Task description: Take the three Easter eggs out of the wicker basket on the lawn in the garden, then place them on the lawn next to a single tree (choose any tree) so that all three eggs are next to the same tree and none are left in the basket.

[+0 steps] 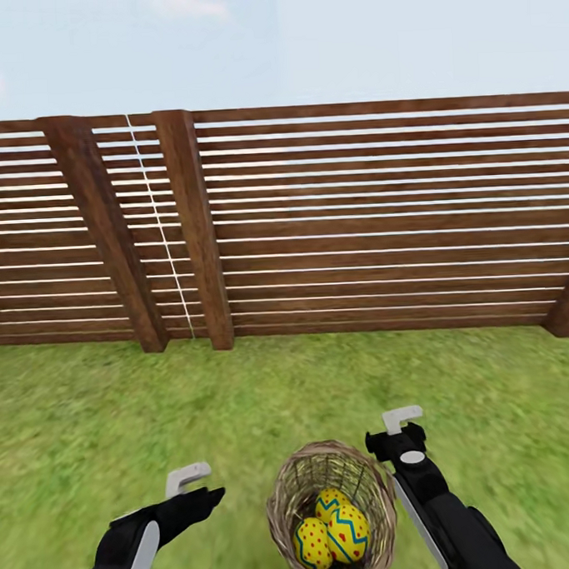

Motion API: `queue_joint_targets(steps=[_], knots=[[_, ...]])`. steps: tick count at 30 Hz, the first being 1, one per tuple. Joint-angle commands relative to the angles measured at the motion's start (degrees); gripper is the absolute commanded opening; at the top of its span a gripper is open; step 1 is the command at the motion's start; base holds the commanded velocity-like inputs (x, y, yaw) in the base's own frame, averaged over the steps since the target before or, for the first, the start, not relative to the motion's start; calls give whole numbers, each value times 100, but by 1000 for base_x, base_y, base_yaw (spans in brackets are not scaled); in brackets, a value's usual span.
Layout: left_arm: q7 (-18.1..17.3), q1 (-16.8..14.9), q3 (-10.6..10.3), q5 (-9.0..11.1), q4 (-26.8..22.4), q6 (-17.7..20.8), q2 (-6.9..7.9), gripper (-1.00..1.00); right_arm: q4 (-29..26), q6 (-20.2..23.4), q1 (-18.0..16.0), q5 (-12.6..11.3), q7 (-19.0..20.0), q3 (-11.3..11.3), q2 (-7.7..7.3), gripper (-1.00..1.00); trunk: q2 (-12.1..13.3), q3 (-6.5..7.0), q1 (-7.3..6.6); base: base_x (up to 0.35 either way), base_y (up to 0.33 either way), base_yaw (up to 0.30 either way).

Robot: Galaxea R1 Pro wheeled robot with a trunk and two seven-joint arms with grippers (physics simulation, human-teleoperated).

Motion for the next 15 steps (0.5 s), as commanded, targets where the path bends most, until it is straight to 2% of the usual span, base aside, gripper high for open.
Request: queue_joint_targets(steps=[1,6,15], knots=[[-33,-5,23,-10,-3,36,-47,100,-6,43,-3,25,-21,20,-8,100,-3,-11,-1,-7,-299,245],[-33,-5,25,-10,2,33,-86,100,1,43,-3,25,-21,25,-8,100,-3,-36,-1,32,-308,244],[-24,-5,25,0,105,6,-118,100,1,51,-3,25,-21,29,-8,100,-3,-83,-1,145,-310,243]])
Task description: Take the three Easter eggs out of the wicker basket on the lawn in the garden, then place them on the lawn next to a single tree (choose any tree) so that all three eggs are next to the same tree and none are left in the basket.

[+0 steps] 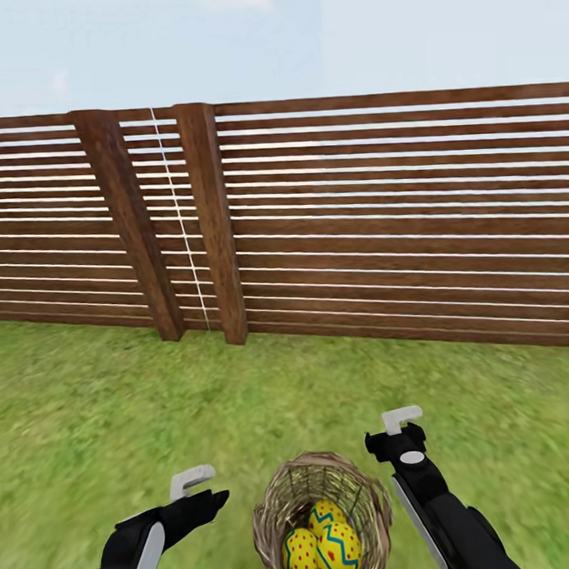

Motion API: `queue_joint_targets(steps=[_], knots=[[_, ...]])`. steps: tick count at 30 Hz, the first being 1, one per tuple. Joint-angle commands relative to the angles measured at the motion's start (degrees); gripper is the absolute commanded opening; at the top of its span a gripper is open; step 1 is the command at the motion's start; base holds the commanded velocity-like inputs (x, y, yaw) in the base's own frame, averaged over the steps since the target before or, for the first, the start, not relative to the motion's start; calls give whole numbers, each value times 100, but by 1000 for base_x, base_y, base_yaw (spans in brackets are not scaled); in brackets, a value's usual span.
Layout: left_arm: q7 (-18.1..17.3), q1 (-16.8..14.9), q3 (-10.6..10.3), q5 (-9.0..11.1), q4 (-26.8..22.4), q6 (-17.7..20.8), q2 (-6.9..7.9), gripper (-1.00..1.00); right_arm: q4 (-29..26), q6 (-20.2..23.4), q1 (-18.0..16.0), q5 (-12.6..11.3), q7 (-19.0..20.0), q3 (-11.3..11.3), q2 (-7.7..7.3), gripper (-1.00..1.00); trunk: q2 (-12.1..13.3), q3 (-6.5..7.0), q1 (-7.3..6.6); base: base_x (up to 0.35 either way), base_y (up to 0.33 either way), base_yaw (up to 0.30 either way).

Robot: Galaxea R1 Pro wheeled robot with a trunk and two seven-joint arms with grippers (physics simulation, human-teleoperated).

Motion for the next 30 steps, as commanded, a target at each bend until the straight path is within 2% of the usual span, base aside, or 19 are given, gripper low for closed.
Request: queue_joint_targets(steps=[1,7,12,14,15,16,17,18,20,23,25,26,29,30], knots=[[-32,-4,20,-5,51,30,-51,100,-6,43,-3,25,-21,19,-8,100,-3,-11,1,165,-303,243],[-30,-4,29,-2,427,-5,-204,100,0,44,-3,25,-21,19,-8,100,-3,-40,1,137,-218,229],[-24,-4,18,-11,1106,-20,-228,100,-17,44,-3,28,-21,48,-4,100,-3,-44,1,14,-20,44],[-12,-4,7,-18,1375,-21,-267,100,-28,49,-3,47,-29,322,-7,100,-3,-45,1,2,-3,6],[84,-8,5,-29,1453,-21,-313,100,-32,54,-3,70,-34,609,-11,100,-3,-45,1,1,-1,2],[142,-9,4,-32,1468,-21,-324,100,-32,55,-3,73,-35,695,-12,100,-3,-45,1,1,-1,2],[383,-9,-5,-34,1496,-21,-349,100,-30,61,-3,77,-36,874,-13,100,-3,-45,1,0,0,0],[566,-11,-35,-32,1502,-21,-361,100,-23,65,-3,74,-37,943,-11,100,-3,-45,1,0,0,0],[896,-11,-223,-23,1503,-21,-384,100,9,73,-3,64,-38,998,-6,100,-3,-45,1,0,0,0],[1041,-39,-474,-27,1379,-15,-396,100,57,96,-7,49,-38,1007,5,100,-3,-45,1,0,0,0],[1151,-136,-628,-30,1186,4,-401,100,71,226,-26,44,-36,1002,15,100,-3,-45,1,0,0,0],[1322,-236,-767,-32,1088,18,-406,100,78,408,-91,26,-28,991,21,100,-3,-45,1,0,0,0],[1779,-525,-1079,-16,1093,37,-448,100,126,766,-266,-8,-17,767,30,100,-3,-45,1,0,0,0],[1952,-629,-1207,-10,1166,35,-465,100,158,919,-321,-31,-15,558,32,100,-3,-45,1,0,0,0]])
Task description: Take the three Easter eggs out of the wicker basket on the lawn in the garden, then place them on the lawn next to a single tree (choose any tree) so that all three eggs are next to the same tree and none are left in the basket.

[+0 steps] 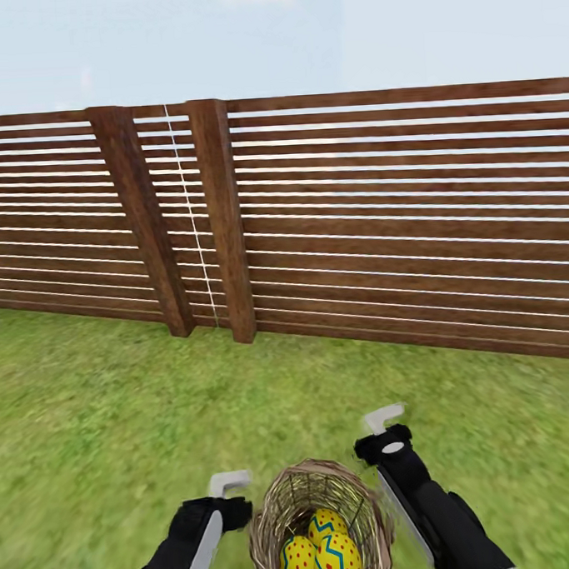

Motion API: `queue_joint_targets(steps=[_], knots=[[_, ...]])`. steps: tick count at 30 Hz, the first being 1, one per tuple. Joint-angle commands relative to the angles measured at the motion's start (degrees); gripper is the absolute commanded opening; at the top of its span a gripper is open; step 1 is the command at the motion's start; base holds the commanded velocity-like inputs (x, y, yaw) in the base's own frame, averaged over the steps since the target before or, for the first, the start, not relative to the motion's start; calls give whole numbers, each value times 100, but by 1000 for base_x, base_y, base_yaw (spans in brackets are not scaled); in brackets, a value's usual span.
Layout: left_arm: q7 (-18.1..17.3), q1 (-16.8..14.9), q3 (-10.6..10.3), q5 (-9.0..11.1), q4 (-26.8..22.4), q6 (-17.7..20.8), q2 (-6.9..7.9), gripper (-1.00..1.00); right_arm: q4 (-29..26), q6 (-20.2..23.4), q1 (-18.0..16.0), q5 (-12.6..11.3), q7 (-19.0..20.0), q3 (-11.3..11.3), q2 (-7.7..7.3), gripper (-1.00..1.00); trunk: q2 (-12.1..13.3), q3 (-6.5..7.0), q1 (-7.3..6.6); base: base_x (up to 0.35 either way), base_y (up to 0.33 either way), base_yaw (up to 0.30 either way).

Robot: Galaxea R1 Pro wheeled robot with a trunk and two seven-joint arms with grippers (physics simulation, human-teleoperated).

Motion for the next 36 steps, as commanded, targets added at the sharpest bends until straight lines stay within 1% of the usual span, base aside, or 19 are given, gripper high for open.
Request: queue_joint_targets(steps=[1,3,5,8,9,14,16,19,20,21,22,23,24,25,27,29,30,31,36], knots=[[187,-86,-118,63,106,10,-20,100,8,212,-57,-12,-16,-218,-4,100,-3,-6,0,0,0,0],[321,-209,-234,86,329,-8,-49,100,4,542,-120,-26,-11,-551,-2,100,-3,-6,0,0,0,0],[376,-318,-282,162,460,-14,-61,100,-26,742,-146,-30,0,-693,-1,100,-3,-6,0,0,0,0],[414,-514,-322,389,564,2,-70,100,-96,871,-161,-38,12,-789,-17,100,-3,-6,0,0,0,0],[417,-559,-329,422,592,15,-73,100,-103,884,-164,-39,22,-804,-24,100,-3,-6,0,0,0,0],[429,-664,-421,464,692,44,-63,100,-215,928,-172,-45,207,-851,-30,100,-3,-6,0,0,0,0],[425,-671,-540,469,655,58,-60,100,-268,938,-172,-48,372,-991,-28,100,-3,-6,0,0,0,0],[428,-673,-943,472,608,65,-63,100,-353,989,-172,-42,722,-1407,-35,100,-3,-6,0,0,0,0],[429,-672,-1056,475,601,66,-62,100,-402,1045,-172,-42,839,-1509,-42,100,-3,-6,0,0,0,0],[428,-672,-1101,476,598,66,-64,100,-427,1077,-172,-42,901,-1557,-44,100,-3,-6,0,0,0,0],[425,-673,-1208,481,581,72,-71,100,-509,1178,-177,-41,1207,-1765,-50,100,-3,-6,0,0,0,0],[424,-674,-1235,484,572,73,-72,100,-532,1204,-178,-41,1378,-1878,-53,100,-3,-6,0,0,0,0],[423,-674,-1256,486,563,74,-71,100,-552,1227,-180,-41,1658,-2063,-59,100,-3,-6,0,0,0,0],[423,-674,-1267,488,556,75,-64,100,-565,1243,-181,-37,2145,-2358,-134,100,-3,-6,0,0,0,0],[422,-674,-1271,488,551,75,-67,100,-570,1248,-181,-40,2580,-2536,-244,100,-3,-6,0,0,0,0],[422,-674,-1273,499,546,76,-69,100,-572,1250,-181,-41,2839,-2644,-314,100,-3,-6,0,0,0,0],[422,-674,-1273,529,545,76,-67,100,-572,1250,-181,-41,2891,-2683,-328,100,-3,-6,0,0,0,0],[422,-674,-1277,674,545,76,-59,100,-572,1250,-181,-41,2945,-2758,-343,100,-3,-6,0,0,0,0],[430,-673,-1269,1007,440,76,-26,100,-572,1245,-181,-41,2986,-2844,-351,100,-3,-6,0,0,0,0]])
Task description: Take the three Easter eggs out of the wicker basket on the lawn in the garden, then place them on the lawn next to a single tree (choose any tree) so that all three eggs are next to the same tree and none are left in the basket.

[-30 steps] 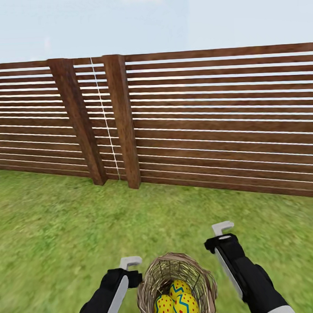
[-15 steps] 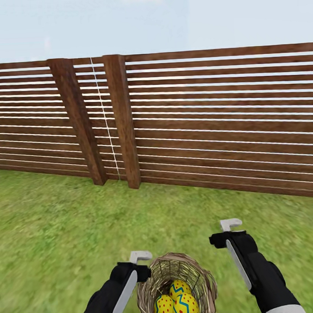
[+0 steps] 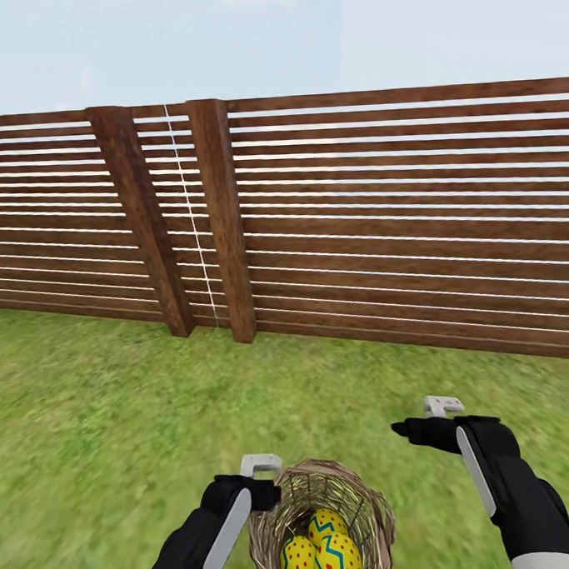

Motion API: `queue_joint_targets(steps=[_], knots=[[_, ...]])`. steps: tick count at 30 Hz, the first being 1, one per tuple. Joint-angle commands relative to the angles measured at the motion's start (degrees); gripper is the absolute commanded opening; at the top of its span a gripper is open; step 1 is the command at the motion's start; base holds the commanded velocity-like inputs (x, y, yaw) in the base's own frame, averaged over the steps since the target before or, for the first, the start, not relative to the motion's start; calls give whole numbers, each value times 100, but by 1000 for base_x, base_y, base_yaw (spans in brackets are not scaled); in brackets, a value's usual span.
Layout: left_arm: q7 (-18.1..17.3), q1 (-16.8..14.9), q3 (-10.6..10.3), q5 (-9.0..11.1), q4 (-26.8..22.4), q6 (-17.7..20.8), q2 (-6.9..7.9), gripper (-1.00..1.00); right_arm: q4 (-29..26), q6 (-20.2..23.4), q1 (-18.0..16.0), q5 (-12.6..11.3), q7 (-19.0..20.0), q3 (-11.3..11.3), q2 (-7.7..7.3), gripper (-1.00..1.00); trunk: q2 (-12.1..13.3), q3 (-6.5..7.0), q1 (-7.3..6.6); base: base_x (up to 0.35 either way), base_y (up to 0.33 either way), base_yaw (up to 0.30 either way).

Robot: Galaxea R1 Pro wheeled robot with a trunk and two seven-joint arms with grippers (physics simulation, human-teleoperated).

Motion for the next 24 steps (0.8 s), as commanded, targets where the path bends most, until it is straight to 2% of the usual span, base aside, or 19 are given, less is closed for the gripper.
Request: queue_joint_targets(steps=[1,6,19,24], knots=[[56,-4,-5,88,-61,13,8,100,-5,24,-4,17,29,-10,0,100,-3,-5,0,0,0,0],[57,-2,6,127,-237,21,28,100,-5,15,-4,17,33,-23,-1,100,-3,-5,0,0,0,0],[62,-2,30,125,-216,22,34,100,-5,13,-4,17,88,-28,-1,100,-524,-239,285,0,0,0],[58,-2,48,124,-206,22,38,100,-5,21,-4,17,490,-65,-5,100,-725,-329,395,0,0,0]])
